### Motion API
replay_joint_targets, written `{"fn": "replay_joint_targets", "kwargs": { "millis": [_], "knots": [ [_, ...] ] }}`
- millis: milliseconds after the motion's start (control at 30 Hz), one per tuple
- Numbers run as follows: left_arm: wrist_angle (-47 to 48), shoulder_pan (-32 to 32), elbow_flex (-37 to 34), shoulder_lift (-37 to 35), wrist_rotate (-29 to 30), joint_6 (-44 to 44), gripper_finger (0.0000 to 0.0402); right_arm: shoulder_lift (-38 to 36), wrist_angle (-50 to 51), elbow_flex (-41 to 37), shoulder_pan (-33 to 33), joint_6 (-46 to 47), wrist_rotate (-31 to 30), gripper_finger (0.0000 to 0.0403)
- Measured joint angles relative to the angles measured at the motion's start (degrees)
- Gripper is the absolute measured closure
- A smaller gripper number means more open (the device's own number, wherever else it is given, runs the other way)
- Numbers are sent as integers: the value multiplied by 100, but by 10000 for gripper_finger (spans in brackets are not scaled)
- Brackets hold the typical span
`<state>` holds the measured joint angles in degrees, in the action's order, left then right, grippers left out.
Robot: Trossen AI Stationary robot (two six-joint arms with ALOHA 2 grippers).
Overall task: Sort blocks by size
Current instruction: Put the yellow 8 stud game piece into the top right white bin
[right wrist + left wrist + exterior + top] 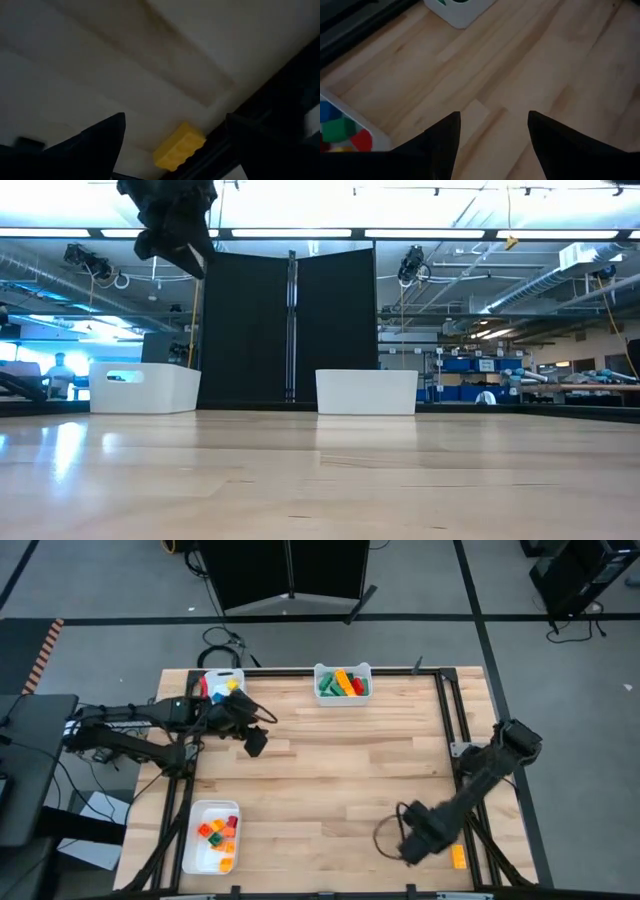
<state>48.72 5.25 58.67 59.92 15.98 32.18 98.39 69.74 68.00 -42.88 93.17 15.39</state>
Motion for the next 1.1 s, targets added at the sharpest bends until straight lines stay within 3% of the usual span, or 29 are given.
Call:
{"fn": "replay_joint_targets", "kwargs": {
  "millis": [267,433,567,800,1100],
  "knots": [
    [-585,-550,4,536,157,455,161,0,-1127,-486,-1341,1983,117,76],
    [-1056,-833,3,1062,158,602,161,-30,-1131,-513,-1903,2492,111,89],
    [-1410,-1027,3,1479,150,701,161,-31,-1174,-506,-2112,2016,-31,95],
    [-1637,-1280,3,1920,-45,1047,161,-10,-1302,-511,-2401,305,-76,103],
    [-2013,-1531,3,1920,-56,1233,161,-9,-1401,-513,-2609,-80,-323,100]
  ]
}}
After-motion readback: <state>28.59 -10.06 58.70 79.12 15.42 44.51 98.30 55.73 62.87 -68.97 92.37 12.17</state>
